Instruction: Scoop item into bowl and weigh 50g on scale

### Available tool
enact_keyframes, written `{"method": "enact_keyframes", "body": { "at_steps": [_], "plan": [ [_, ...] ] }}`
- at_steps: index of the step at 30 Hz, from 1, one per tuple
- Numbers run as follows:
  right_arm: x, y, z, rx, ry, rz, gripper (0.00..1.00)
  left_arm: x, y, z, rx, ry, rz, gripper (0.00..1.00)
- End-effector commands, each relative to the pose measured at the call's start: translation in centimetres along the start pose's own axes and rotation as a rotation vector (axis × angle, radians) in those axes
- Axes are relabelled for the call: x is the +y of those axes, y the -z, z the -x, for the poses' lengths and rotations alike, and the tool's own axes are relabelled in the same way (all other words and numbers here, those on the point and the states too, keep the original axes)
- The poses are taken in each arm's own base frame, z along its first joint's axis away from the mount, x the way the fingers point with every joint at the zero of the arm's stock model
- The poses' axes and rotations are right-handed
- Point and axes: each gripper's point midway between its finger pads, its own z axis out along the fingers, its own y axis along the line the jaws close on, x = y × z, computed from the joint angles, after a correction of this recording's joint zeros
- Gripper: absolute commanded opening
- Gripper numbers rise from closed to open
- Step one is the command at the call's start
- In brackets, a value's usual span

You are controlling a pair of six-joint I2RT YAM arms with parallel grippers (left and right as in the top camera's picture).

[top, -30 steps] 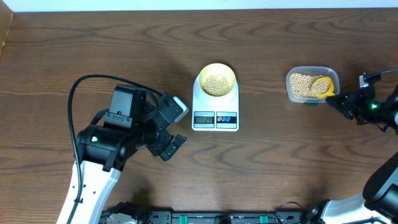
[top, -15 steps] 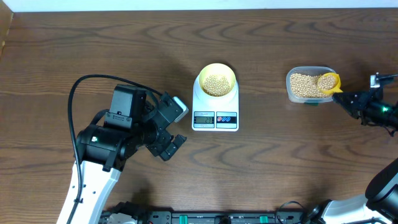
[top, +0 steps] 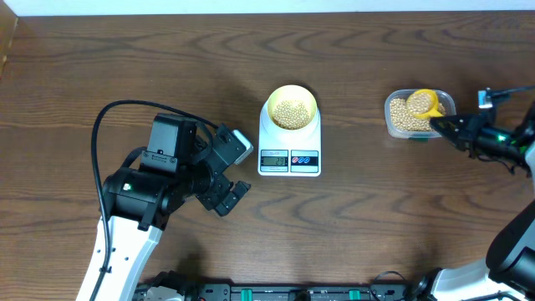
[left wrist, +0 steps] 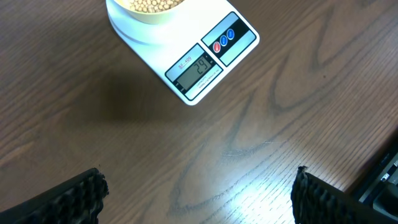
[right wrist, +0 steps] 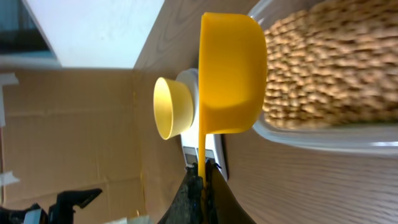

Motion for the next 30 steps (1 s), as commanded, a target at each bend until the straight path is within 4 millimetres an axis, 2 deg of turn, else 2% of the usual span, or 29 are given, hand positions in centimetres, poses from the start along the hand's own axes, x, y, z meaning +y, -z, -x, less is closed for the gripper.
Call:
{"method": "enact_keyframes", "body": {
  "at_steps": [1,10,19,25,30],
  "plan": [
    [1.8,-2.1,-0.6,0.051,-0.025,0.059,0.01,0.0,0.3,0.3,-0.013,-0.010,-0.001,0.97],
    [5.1,-6.8,-1.5,0.133,0.025,0.100,0.01,0.0,0.3,0.3,-0.013,-0.010,-0.001,0.97],
    [9.0,-11.6,-3.9,0.227,0.135,0.153,0.01,0.0,0.3,0.3,-0.013,-0.010,-0.001,0.97],
    [11.5,-13.8,-5.5,0.271,0.177,0.196,0.01,0.0,0.3,0.3,-0.013,-0.010,-0.001,0.97],
    [11.7,-15.3,-6.5,0.279,0.215,0.161,0.01,0.0,0.3,0.3,-0.013,-0.010,-0.001,0.97]
  ]
}}
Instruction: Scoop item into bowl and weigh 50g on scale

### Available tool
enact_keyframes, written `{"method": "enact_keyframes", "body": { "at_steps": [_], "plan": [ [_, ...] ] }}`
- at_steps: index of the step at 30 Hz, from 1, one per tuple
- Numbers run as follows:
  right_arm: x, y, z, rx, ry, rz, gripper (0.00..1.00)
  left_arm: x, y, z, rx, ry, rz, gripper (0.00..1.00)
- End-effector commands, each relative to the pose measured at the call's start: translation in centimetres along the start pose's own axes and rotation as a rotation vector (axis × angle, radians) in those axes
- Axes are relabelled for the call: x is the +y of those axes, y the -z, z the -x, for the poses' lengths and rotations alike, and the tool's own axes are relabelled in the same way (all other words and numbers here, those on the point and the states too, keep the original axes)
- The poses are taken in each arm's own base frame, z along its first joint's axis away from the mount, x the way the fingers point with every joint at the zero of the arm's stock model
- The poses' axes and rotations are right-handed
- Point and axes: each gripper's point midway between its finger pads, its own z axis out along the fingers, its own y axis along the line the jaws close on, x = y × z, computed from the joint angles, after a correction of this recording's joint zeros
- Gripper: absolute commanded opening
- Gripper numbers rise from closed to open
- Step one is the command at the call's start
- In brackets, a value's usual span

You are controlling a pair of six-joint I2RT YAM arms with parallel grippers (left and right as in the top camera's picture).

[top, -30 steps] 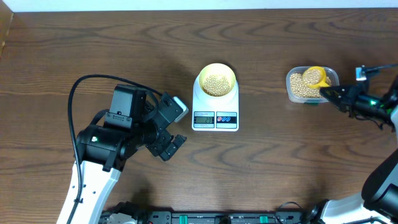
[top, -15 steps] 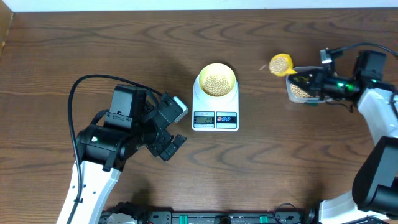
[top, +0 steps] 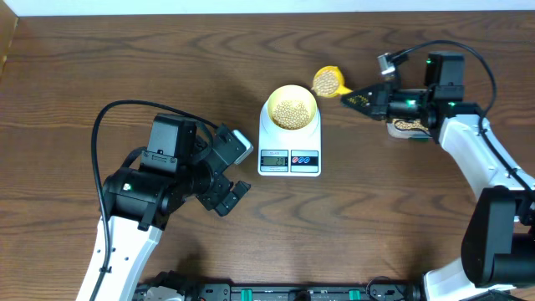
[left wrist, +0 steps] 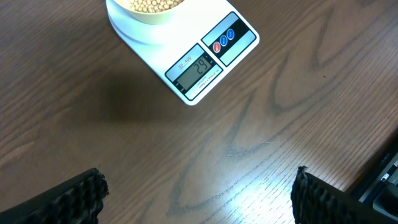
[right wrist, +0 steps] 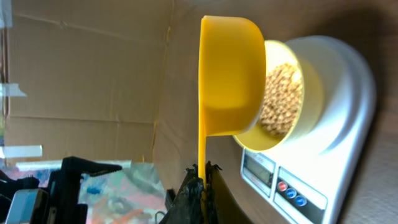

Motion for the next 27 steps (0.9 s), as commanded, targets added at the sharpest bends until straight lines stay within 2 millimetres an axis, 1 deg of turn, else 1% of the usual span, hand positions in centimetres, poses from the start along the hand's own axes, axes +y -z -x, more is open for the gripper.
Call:
{"method": "enact_keyframes", "body": {
  "at_steps": [1,10,12,14,17,21,27],
  "plan": [
    [-0.1,-1.2,-0.4,0.010,-0.003,-0.030,0.01,0.0,0.3,0.3,-0.013,-0.010,-0.001,0.97],
    [-0.7,-3.5,-1.2,0.024,0.129,-0.122,0.01,0.0,0.3,0.3,-0.013,-0.010,-0.001,0.97],
    [-0.9,-4.0,-1.4,0.027,0.177,-0.151,0.01,0.0,0.3,0.3,-0.013,-0.010,-0.001,0.97],
    [-1.2,-4.8,-1.6,0.034,0.261,-0.197,0.01,0.0,0.3,0.3,-0.013,-0.010,-0.001,0.97],
    [-1.3,-5.6,-2.0,0.048,0.349,-0.226,0.01,0.0,0.3,0.3,-0.013,-0.010,-0.001,0.97],
    [-1.0,-6.1,-2.4,0.067,0.417,-0.220,0.01,0.0,0.3,0.3,-0.013,-0.010,-0.001,0.97],
    [-1.0,-6.2,-2.5,0.068,0.419,-0.220,0.01,0.0,0.3,0.3,-0.013,-0.010,-0.001,0.97]
  ]
}}
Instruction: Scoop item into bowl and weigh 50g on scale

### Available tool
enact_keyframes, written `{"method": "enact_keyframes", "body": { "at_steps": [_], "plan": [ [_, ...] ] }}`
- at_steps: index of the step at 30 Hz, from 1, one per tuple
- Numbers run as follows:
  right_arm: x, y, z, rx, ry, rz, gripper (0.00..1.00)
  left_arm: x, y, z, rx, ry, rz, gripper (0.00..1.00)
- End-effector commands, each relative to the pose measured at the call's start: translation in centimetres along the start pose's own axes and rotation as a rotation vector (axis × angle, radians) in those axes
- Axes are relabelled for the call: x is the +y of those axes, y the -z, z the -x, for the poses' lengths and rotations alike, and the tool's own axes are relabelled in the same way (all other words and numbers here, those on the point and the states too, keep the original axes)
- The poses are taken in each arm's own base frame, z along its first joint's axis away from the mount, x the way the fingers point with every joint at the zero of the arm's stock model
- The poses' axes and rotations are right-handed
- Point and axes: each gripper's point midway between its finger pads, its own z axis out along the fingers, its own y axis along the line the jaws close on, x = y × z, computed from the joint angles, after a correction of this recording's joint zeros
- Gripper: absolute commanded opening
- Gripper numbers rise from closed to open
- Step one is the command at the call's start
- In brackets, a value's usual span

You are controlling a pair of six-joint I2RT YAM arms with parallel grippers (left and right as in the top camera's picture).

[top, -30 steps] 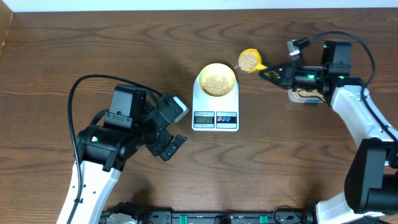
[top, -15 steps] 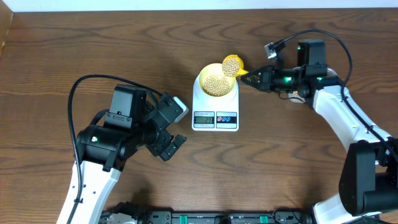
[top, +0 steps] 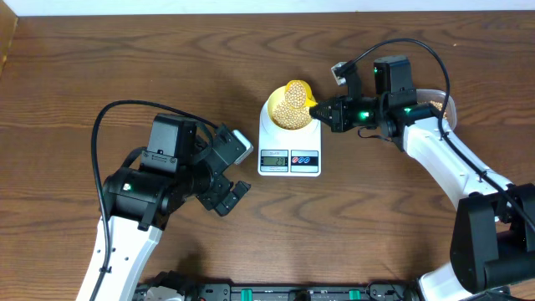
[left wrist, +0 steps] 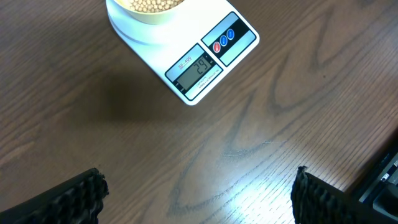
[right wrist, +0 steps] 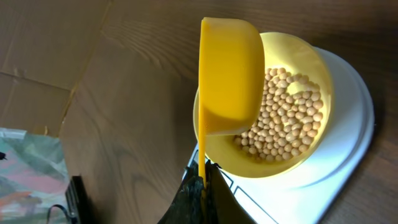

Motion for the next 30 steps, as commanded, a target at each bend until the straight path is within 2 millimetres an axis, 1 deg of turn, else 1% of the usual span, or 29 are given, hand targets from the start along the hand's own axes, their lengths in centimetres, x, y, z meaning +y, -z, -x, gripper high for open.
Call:
{"method": "enact_keyframes", "body": {
  "at_steps": [1,7,13,19,21,24,27,30],
  "plan": [
    [-0.1,-0.1,0.1,-0.002,0.042,-0.001,0.01,0.0,0.3,0.3,-0.013,-0.010,-0.001,0.97],
    [-0.1,-0.1,0.1,-0.002,0.042,-0.001,0.01,0.0,0.3,0.3,-0.013,-0.010,-0.001,0.97],
    [-1.2,0.0,0.3,-0.013,0.042,-0.067,0.01,0.0,0.3,0.3,-0.013,-0.010,-0.001,0.97],
    [-1.1,0.0,0.5,-0.021,0.079,-0.065,0.01,0.0,0.3,0.3,-0.013,-0.010,-0.001,0.97],
    [-1.0,-0.2,0.3,-0.014,0.090,-0.064,0.01,0.0,0.3,0.3,-0.013,-0.010,-0.001,0.97],
    [-1.1,-0.1,0.7,-0.027,0.112,-0.067,0.01,0.0,0.3,0.3,-0.013,-0.010,-0.001,0.97],
    [-0.9,-0.2,0.4,-0.015,0.115,-0.065,0.01,0.0,0.3,0.3,-0.013,-0.010,-0.001,0.97],
    [-1.1,-0.1,0.8,-0.030,0.126,-0.067,0.01,0.0,0.3,0.3,-0.013,-0.010,-0.001,0.97]
  ]
}}
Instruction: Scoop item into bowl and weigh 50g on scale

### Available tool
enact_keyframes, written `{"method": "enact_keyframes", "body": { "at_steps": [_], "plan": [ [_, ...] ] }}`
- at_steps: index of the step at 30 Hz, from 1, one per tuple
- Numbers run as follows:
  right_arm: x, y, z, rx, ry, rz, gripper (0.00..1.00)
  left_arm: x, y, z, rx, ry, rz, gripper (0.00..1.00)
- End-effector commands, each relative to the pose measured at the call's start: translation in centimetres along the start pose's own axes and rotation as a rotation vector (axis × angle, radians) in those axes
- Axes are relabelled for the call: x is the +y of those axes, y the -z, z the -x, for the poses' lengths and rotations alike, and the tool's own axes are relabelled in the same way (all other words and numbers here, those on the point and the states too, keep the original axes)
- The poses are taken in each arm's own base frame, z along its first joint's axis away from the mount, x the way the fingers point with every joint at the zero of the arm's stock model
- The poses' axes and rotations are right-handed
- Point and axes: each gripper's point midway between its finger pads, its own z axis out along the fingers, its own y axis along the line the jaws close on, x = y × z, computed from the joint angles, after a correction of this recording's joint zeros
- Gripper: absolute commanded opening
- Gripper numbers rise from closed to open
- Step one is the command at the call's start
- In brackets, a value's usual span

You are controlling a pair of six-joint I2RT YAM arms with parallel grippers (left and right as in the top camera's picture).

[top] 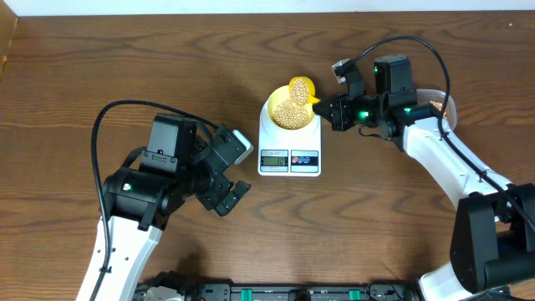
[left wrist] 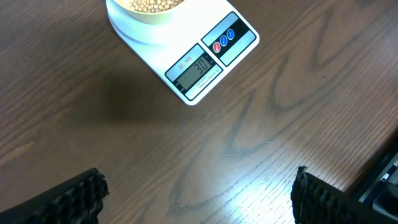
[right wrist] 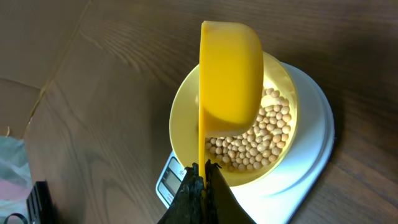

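Note:
A white scale point(top: 289, 149) stands mid-table with a yellow bowl point(top: 289, 111) of beans on it; its display point(left wrist: 197, 66) reads 30. My right gripper point(right wrist: 203, 172) is shut on the thin handle of a yellow scoop point(right wrist: 229, 71), held on edge over the bowl point(right wrist: 236, 134). In the overhead view the scoop point(top: 300, 89) sits over the bowl's far right rim, with beans in it. My left gripper point(left wrist: 198, 193) hangs open over bare wood, near and left of the scale, holding nothing.
A clear tub point(top: 440, 104) of beans stands at the right, mostly hidden behind my right arm. The left arm's black cable point(top: 109, 125) loops over the table's left side. A dark rail runs along the front edge.
The scoop has shifted slightly toward the bowl's far rim and tipped further. The scale's reading has gone from 29 to 30. The left arm has not moved.
My right gripper held the bean-filled scoop at the tub on the right. Then it held the scoop just right of the bowl, then over the bowl with the scale at 29. Now the scoop is tipped there and the scale reads 30.

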Motion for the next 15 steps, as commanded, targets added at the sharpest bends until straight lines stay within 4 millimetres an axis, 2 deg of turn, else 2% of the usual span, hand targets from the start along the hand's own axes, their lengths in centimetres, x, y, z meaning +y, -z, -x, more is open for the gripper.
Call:
{"method": "enact_keyframes", "body": {
  "at_steps": [1,15],
  "plan": [
    [0.13,-0.11,0.16,-0.005,0.025,0.008,0.01,0.00,0.31,0.30,-0.013,-0.010,-0.001,0.97],
    [0.11,-0.07,0.59,-0.021,0.062,0.007,0.01,0.00,0.31,0.30,-0.013,-0.010,-0.001,0.97]
  ]
}}
